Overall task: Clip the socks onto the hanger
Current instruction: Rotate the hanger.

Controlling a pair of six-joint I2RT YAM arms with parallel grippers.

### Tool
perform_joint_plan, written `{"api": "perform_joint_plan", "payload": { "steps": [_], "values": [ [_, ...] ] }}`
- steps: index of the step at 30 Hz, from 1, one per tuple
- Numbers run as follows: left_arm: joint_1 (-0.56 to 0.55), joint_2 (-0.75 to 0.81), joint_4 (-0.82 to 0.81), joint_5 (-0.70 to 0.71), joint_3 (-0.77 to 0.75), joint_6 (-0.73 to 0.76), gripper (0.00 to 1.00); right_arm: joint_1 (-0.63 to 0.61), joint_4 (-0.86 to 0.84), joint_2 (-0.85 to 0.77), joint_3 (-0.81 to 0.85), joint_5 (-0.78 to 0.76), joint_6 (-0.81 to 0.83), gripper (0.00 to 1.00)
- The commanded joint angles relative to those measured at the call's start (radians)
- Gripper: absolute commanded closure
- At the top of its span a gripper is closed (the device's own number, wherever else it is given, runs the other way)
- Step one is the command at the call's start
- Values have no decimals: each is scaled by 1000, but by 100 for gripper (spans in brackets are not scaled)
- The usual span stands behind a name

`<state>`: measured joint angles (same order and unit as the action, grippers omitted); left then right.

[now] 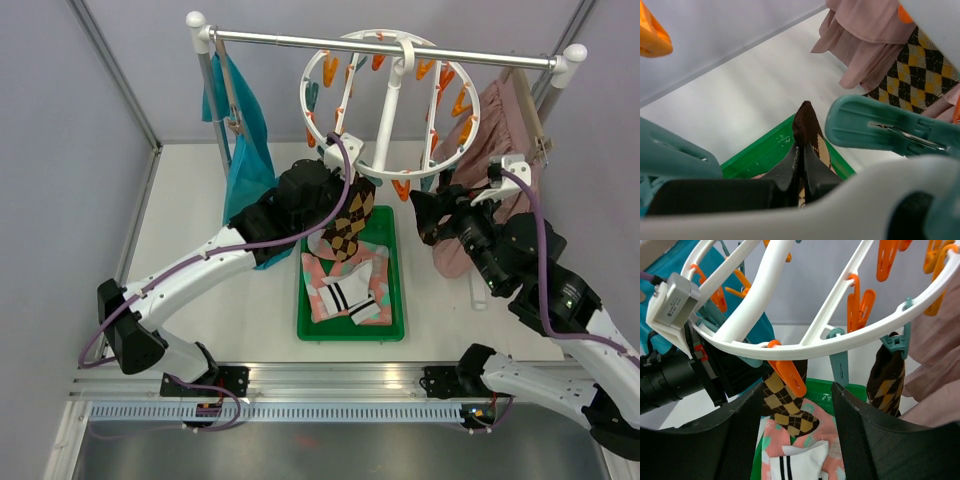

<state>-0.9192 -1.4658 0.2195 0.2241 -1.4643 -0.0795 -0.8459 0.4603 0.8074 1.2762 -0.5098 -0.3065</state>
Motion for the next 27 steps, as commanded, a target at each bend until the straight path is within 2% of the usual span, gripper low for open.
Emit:
{"api": "perform_joint_plan", "payload": {
  "steps": [1, 23, 27],
  "values": [
    [-6, -10, -11, -28, -51, 26, 98, 4, -46, 27, -21, 33, 21, 37],
    [-15, -36, -5, -39, -76, 30, 98, 4, -107, 118, -14, -70, 44, 42],
    [-15, -39, -2, -43, -79, 30, 98, 2, -123, 107, -29, -102, 43, 52]
  ]
}}
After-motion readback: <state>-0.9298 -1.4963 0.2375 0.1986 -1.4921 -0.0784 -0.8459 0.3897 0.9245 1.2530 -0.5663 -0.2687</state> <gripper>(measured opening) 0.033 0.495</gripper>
